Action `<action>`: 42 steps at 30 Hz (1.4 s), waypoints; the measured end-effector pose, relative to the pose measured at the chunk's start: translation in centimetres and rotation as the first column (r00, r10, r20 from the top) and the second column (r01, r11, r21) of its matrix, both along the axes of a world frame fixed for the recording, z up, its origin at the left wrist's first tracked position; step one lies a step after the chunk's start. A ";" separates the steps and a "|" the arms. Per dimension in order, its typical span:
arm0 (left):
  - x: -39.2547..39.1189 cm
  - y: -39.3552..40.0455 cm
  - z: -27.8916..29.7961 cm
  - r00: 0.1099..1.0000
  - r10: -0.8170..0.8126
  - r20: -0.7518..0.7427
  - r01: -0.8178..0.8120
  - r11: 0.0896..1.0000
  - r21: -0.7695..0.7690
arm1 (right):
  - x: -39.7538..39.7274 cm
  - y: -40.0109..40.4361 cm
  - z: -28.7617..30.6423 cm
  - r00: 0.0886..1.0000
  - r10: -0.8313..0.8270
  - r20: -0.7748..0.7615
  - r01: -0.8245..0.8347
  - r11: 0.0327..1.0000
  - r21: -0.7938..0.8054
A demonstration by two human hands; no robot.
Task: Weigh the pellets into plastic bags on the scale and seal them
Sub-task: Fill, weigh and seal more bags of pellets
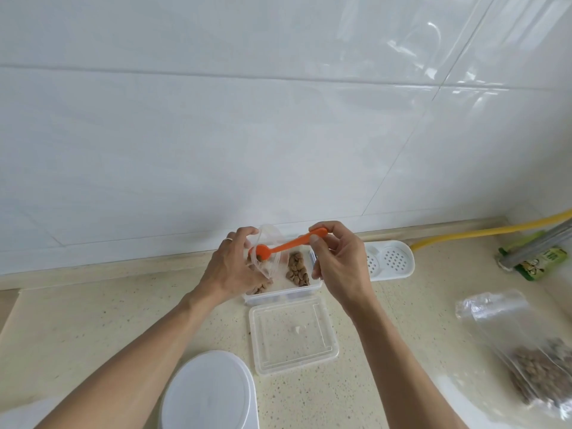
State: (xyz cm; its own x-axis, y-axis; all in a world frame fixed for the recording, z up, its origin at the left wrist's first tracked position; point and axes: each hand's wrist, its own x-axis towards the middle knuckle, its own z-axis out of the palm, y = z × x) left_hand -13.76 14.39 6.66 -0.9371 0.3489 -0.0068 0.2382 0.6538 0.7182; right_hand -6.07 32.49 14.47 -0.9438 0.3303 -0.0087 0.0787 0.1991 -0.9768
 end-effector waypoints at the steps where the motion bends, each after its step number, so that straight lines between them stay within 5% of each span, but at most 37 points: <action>1: 0.0 0.0 0.0 1.000 0.005 -0.027 -0.006 0.999 -0.035 | 0.0 -0.2 0.2 1.000 0.003 -0.010 -0.002 1.000 0.019; 6: -0.2 0.1 0.2 0.996 0.054 -0.068 -0.064 0.985 -0.160 | -0.1 -0.9 0.9 0.998 -0.001 -0.058 0.004 0.999 0.046; 11: -0.2 -0.6 -0.4 0.990 0.054 -0.129 -0.089 0.955 -0.282 | -0.3 -1.2 0.6 0.981 -0.183 -0.068 0.179 0.982 -0.059; 20: -0.2 -3.9 -1.8 0.990 0.135 -0.029 -0.135 0.908 -0.397 | -0.8 1.2 -5.2 0.921 -0.361 0.148 0.377 0.920 -0.106; 27: 0.4 -3.9 -2.9 0.994 0.104 -0.023 -0.105 0.914 -0.393 | -1.0 1.2 -10.8 0.938 -0.280 0.207 0.255 0.957 0.138; 35: 0.4 -3.6 -3.2 0.996 0.082 -0.039 -0.091 0.915 -0.392 | -1.2 1.1 -10.8 0.966 -0.044 0.255 0.010 0.991 0.134; 42: 0.5 -3.3 -2.9 0.996 0.061 -0.070 -0.083 0.918 -0.387 | -1.3 1.2 -10.1 0.925 -0.121 0.360 0.139 0.990 -0.024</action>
